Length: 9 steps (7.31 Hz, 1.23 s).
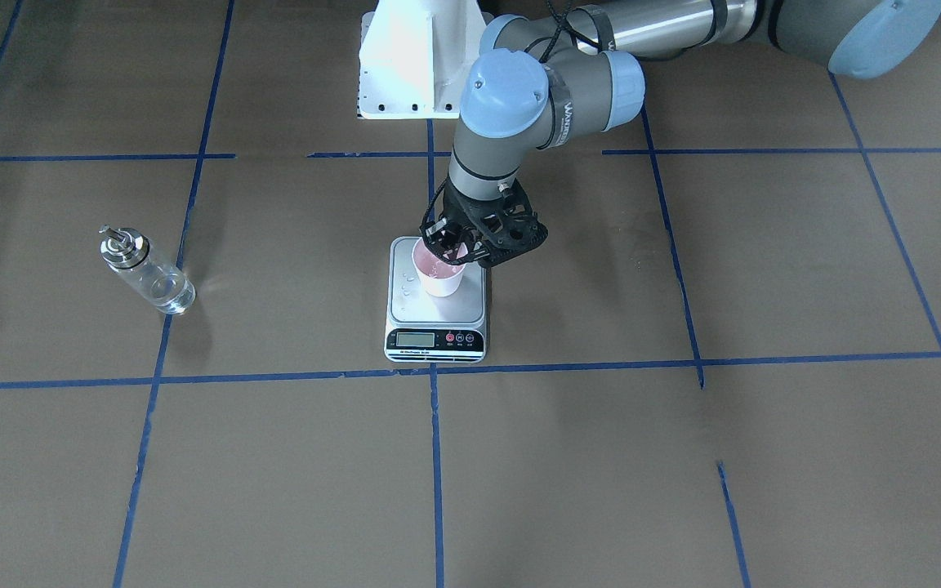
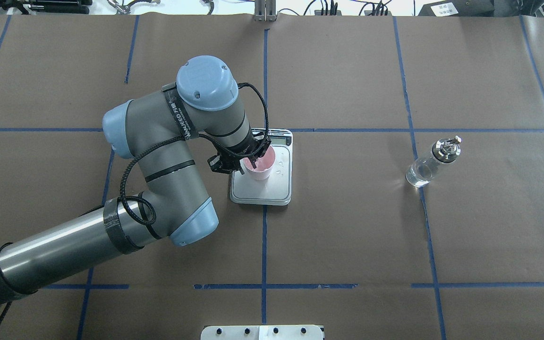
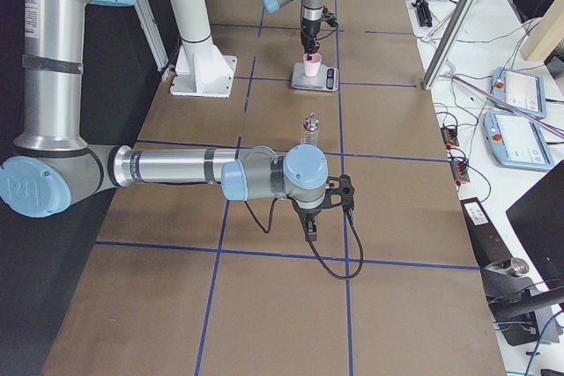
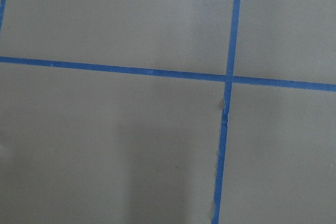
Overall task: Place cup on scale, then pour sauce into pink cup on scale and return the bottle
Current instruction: 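Carry the pink cup with the left gripper onto the scale, then release the cup and withdraw the left gripper while the right gripper approaches the bottle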
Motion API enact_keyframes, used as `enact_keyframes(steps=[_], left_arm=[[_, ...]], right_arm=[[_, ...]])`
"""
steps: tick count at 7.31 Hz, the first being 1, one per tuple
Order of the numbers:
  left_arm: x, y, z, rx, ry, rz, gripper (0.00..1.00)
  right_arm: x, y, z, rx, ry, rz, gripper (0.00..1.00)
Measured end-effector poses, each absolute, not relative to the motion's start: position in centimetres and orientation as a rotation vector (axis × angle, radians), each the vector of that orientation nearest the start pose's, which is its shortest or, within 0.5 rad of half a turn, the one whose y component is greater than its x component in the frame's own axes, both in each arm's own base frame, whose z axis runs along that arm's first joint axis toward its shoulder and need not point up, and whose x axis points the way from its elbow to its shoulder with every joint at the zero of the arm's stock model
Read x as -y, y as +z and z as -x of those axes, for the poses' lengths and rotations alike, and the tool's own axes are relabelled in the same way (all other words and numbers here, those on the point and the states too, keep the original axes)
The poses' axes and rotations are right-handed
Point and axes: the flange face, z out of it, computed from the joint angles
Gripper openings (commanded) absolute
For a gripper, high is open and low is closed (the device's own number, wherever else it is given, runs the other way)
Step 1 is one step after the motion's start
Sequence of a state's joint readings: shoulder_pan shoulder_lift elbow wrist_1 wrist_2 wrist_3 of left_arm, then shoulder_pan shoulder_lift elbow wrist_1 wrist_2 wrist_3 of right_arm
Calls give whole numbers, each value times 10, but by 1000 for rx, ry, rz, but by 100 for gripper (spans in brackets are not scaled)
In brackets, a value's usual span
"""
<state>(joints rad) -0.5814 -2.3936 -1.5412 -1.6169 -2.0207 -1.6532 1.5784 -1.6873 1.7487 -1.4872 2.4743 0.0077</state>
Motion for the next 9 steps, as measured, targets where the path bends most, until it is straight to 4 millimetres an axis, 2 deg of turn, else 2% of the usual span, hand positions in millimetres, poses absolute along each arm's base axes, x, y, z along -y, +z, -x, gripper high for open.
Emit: enact_keyframes(steps=[2,4,5,6,8,9], left_arm=[[470,153,-544,-918,-434,178,99],[460,151,-516,-936,-420,142,99],[452,149,-491,-945,-389,113,99],[446,148,-466,-952,-363,84,99],[447,156,-425,-949,-324,31,100],[447,162,-400,-933,-275,-10,100]], right_arm=[[450,595,-59,900,-47,-148,100],[439,561,-56,901,1,-162,100],[429,531,-46,906,15,-160,100],[418,493,-31,913,26,-144,100],[395,420,6,913,72,-105,100],[386,391,27,904,113,-92,100]])
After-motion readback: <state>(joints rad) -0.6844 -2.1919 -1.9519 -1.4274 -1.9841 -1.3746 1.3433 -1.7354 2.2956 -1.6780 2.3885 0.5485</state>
